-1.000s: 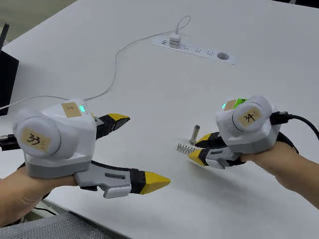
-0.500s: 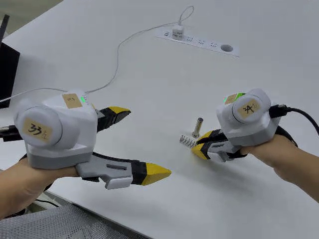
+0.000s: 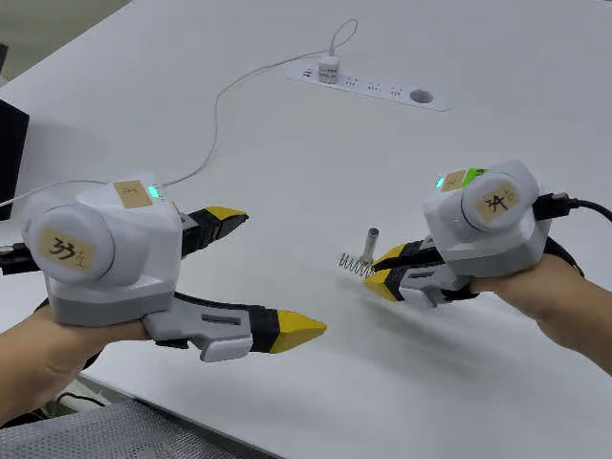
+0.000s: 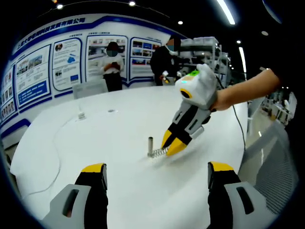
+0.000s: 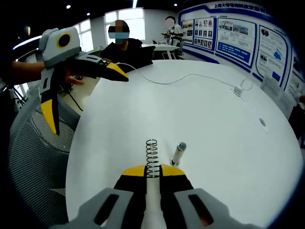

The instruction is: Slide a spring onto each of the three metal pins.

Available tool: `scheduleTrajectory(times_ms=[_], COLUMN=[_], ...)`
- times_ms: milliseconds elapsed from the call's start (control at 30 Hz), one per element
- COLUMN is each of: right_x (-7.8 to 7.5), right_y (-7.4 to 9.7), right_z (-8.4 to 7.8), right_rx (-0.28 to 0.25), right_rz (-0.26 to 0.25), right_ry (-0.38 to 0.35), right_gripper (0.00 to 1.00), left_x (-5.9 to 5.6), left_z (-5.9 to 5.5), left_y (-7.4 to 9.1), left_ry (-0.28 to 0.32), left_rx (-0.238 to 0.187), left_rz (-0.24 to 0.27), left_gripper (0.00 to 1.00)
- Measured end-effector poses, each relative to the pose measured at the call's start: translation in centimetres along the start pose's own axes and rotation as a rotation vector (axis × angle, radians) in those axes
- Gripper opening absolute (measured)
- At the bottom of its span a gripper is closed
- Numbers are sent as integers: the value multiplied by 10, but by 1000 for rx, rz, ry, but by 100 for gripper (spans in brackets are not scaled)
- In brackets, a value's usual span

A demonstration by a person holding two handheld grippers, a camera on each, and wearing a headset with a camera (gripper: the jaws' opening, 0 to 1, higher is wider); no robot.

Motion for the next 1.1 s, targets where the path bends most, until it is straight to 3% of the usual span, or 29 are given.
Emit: scheduleTrajectory(times_ms=[300, 567, 1100], right_x=[9, 18, 29], right_y=[39, 68, 103], right_z=[1, -5, -8], right_rx=[-57, -72, -125], right_rz=[-3, -23, -37], right_ry=[31, 79, 84], right_gripper=[10, 10, 10], left_x=[-12, -19, -45], left_z=[18, 30, 61], left_y=[-12, -24, -41], left_ry=[-40, -75, -137], left_rx=[-13, -20, -93], left_rz=[-43, -86, -188], left_gripper=[87, 81, 57])
Point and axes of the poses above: the centre of the closed fingertips' face, and the gripper's own axes: y roughly backward along the fingers, x roughly to its left, z roughly out of its top, the point moved 4 cm from there along y, roughly backward along the fingers, and after that the axes turned 13 degrees about -y, right-handed, at the moved point
